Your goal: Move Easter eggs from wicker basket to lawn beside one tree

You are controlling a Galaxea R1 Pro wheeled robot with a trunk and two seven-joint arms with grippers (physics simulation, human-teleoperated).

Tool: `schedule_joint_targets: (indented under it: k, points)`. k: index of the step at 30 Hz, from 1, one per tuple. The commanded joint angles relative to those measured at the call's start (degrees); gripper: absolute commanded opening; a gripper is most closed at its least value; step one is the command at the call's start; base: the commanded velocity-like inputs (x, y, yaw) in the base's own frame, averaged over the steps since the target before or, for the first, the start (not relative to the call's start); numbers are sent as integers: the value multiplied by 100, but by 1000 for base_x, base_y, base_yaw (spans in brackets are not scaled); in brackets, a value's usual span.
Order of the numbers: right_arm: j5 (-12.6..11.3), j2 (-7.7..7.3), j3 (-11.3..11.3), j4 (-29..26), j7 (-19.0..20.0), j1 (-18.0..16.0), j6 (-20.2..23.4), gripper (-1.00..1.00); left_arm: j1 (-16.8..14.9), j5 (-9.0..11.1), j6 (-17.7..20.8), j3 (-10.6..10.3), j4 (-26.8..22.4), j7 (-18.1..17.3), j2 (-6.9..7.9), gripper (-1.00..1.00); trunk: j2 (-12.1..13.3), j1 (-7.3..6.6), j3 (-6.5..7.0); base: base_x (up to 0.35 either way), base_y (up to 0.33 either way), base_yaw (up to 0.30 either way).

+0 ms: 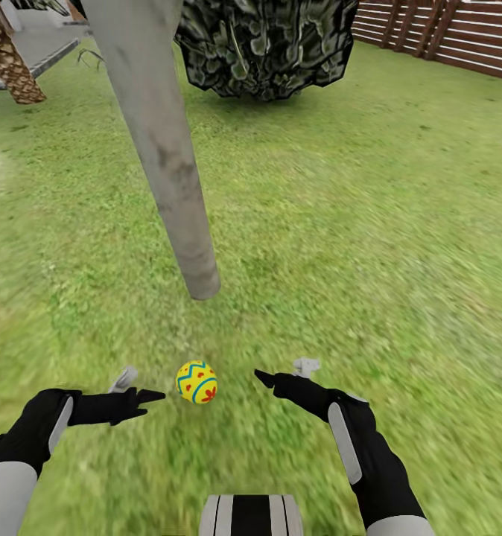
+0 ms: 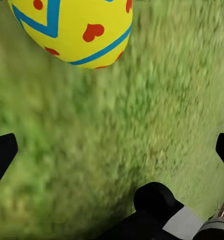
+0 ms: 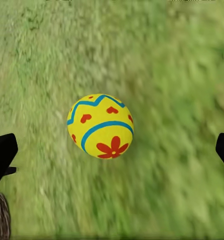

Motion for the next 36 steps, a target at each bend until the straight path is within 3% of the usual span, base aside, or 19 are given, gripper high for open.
schedule_joint_targets:
  k: [1,25,36]
  points:
    - [-25,6,-19,0,15,-3,43,100,-6,-3,42,24,0,-48,47,100,0,-5,19,-49,0,0]
    - [3,6,-13,128,-56,-3,32,100,-8,-49,8,-30,1,-49,48,100,32,-66,698,-80,0,99]
    - [8,6,-13,143,-56,-3,32,100,-8,-51,7,-39,1,-26,39,100,47,-95,1036,-213,0,132]
